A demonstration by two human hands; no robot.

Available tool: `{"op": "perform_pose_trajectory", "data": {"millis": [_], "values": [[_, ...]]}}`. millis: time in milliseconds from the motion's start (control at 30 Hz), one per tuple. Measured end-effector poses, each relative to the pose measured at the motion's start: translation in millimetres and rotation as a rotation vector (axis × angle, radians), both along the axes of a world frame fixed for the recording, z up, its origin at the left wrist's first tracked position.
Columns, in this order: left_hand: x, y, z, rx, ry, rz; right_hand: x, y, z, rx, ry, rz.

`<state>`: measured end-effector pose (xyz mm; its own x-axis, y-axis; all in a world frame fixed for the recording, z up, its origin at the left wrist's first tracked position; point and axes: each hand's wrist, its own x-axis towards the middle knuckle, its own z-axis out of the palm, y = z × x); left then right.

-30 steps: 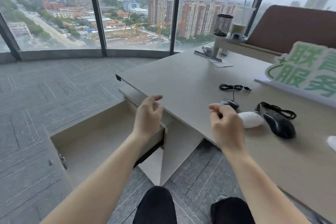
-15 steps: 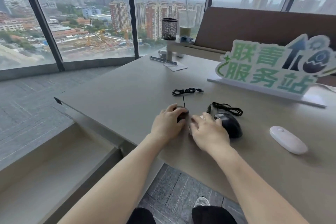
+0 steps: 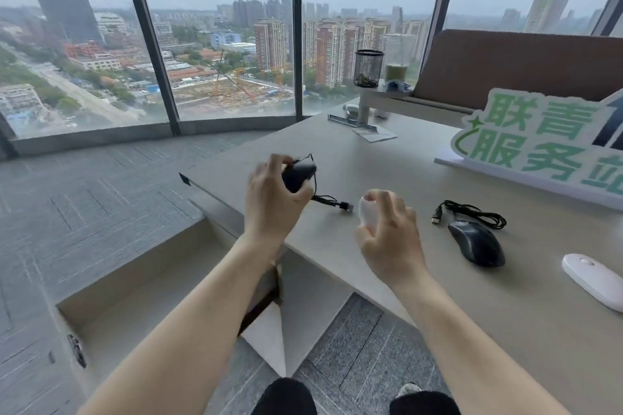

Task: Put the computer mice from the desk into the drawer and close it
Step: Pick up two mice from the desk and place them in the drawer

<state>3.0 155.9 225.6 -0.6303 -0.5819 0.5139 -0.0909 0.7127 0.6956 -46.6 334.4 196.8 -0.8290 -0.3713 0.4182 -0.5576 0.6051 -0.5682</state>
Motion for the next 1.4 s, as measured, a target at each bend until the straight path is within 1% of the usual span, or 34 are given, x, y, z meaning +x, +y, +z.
{"op": "perform_pose_trajectory", "data": {"millis": [67, 167, 267, 367, 467, 567, 633, 733, 800, 900, 1000, 1067, 1100, 1167, 1267, 1400], "values": [[29, -21, 20, 0.002, 0.071, 0.032, 19, -25, 13, -0.088, -0.001, 0.094], [73, -52, 33, -0.017, 0.118, 0.108, 46, -68, 23, -0.188, -0.037, 0.228], [107, -85, 24, -0.031, 0.098, 0.195, 70, -115, 16, -0.223, -0.102, 0.338], [128, -121, -7, 0.012, 0.036, 0.291, 82, -161, -11, -0.178, -0.232, 0.421], [138, -152, -54, 0.075, -0.056, 0.354, 85, -205, -47, -0.021, -0.360, 0.438], [137, -170, -106, 0.190, -0.148, 0.358, 79, -244, -86, 0.172, -0.439, 0.438], [132, -178, -139, 0.250, -0.254, 0.359, 70, -267, -111, 0.288, -0.450, 0.407], [122, -188, -183, 0.272, -0.440, 0.382, 55, -291, -146, 0.515, -0.471, 0.369], [114, -192, -203, 0.296, -0.544, 0.402, 47, -300, -165, 0.661, -0.503, 0.342], [107, -199, -225, 0.318, -0.675, 0.410, 39, -311, -185, 0.816, -0.482, 0.305], [104, -201, -242, 0.324, -0.782, 0.389, 35, -316, -199, 0.904, -0.472, 0.311], [104, -199, -248, 0.342, -0.807, 0.369, 35, -317, -203, 0.934, -0.471, 0.306], [105, -199, -249, 0.356, -0.793, 0.361, 35, -317, -201, 0.926, -0.467, 0.305], [106, -199, -243, 0.383, -0.716, 0.374, 36, -314, -190, 0.835, -0.442, 0.317], [108, -201, -219, 0.361, -0.560, 0.416, 36, -297, -154, 0.596, -0.397, 0.357], [94, -185, -164, 0.298, -0.341, 0.333, 42, -255, -89, 0.260, -0.309, 0.430]]}}
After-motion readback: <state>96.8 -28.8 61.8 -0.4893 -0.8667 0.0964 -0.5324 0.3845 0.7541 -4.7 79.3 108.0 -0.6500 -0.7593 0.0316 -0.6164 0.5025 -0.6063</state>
